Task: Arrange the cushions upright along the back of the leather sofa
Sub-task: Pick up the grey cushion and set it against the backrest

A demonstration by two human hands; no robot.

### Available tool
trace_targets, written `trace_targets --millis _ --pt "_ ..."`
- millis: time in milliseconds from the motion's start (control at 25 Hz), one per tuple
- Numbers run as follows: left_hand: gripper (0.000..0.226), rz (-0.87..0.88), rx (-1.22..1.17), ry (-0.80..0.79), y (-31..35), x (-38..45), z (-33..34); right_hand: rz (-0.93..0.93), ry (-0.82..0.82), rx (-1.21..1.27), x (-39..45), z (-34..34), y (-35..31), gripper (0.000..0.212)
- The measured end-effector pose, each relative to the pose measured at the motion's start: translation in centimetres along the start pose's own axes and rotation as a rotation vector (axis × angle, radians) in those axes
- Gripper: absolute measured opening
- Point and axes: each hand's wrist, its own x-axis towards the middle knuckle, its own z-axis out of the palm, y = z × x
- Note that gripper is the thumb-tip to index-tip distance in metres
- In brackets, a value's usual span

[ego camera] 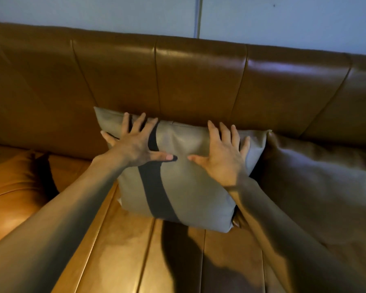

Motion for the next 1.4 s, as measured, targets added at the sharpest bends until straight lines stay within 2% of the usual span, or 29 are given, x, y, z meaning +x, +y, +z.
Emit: trace_targets --millis 40,120,320,440,600,840,1120,1200,1280,1400 --pt "0.114 -0.01 0.01 -0.005 0.1 -0.1 0.6 0.028 -0.075 -0.042 0.0 0.5 -0.1 0.101" --pt "0.109 0.001 -0.002 0.074 0.3 -0.5 1.4 0.086 -0.03 -0.104 0.1 0.5 -0.7 0.1" --pt "0.085 0.043 -0.036 0.229 1.5 -1.7 1.0 0.115 0.073 -0.033 -0.8 -1.1 -1.4 0.048" --pt "0.076 0.082 -0.028 0.29 2.6 -2.1 0.7 0.126 0.118 -0.035 -1.0 -2.1 -0.4 0.041" --pt "0.08 0.031 -0.038 0.219 1.3 -1.6 1.3 0.049 0.103 -0.019 -0.9 -1.1 -0.2 0.051" --pt "0.085 0.039 0.005 0.212 0.9 -1.7 2.3 0.037 0.08 -0.041 -0.8 0.0 0.6 0.061" --pt "0.094 0.056 -0.024 -0.016 0.1 -3.6 -0.2 0.032 -0.124 -0.046 -0.9 -1.6 0.5 0.077" --pt "0.086 0.021 -0.042 -0.117 0.1 -5.0 -1.3 0.075 -0.155 -0.056 -1.1 -2.1 -0.8 0.081" --pt "0.069 -0.004 -0.02 -0.179 -0.5 -6.3 -3.2 0.078 -0.116 -0.123 -1.5 -2.9 -3.3 0.078" --pt "0.045 -0.043 -0.019 -0.146 -2.7 -7.2 -6.0 -0.106 -0.036 -0.117 -1.6 -3.6 -8.0 0.057"
